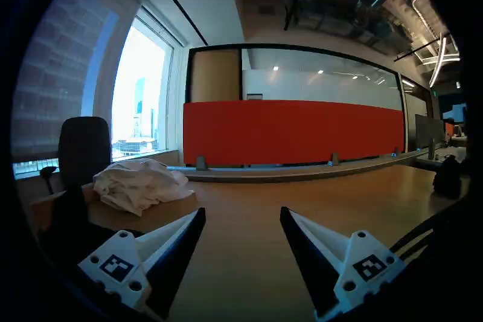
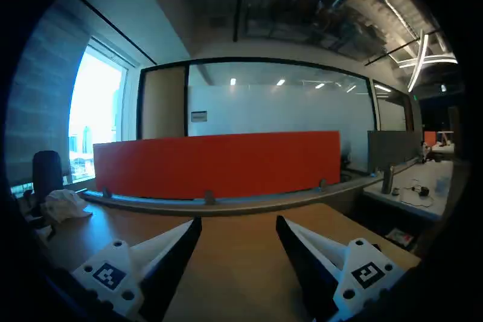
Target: Fold towel
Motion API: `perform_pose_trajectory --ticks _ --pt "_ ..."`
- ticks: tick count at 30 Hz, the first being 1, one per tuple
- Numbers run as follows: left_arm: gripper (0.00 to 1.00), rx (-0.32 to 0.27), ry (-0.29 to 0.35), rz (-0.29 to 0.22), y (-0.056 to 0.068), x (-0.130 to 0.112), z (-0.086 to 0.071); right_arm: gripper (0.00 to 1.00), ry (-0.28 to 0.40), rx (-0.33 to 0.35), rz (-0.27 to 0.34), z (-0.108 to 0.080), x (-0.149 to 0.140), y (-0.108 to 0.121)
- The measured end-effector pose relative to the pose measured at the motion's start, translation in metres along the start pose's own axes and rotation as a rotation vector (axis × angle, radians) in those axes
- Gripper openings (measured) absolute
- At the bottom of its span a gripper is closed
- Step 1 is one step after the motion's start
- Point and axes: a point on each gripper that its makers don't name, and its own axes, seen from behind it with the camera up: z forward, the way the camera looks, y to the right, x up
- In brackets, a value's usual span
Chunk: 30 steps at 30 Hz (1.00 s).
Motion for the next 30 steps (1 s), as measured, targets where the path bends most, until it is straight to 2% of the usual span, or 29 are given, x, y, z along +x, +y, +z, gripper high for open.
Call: perform_pose_trajectory --ticks 11,18,30 --pt "0.92 0.000 0.000 0.000 0.001 0.000 0.000 0.95 -0.004 0.003 0.031 0.005 -0.037 0.002" --pt "0.92 0.000 0.000 0.000 0.001 0.000 0.001 0.95 -0.003 0.033 0.061 0.009 -0.056 -0.007" --pt "0.92 0.000 0.000 0.000 0.000 -0.001 0.000 0.95 -0.013 0.035 0.059 0.013 -0.095 0.000"
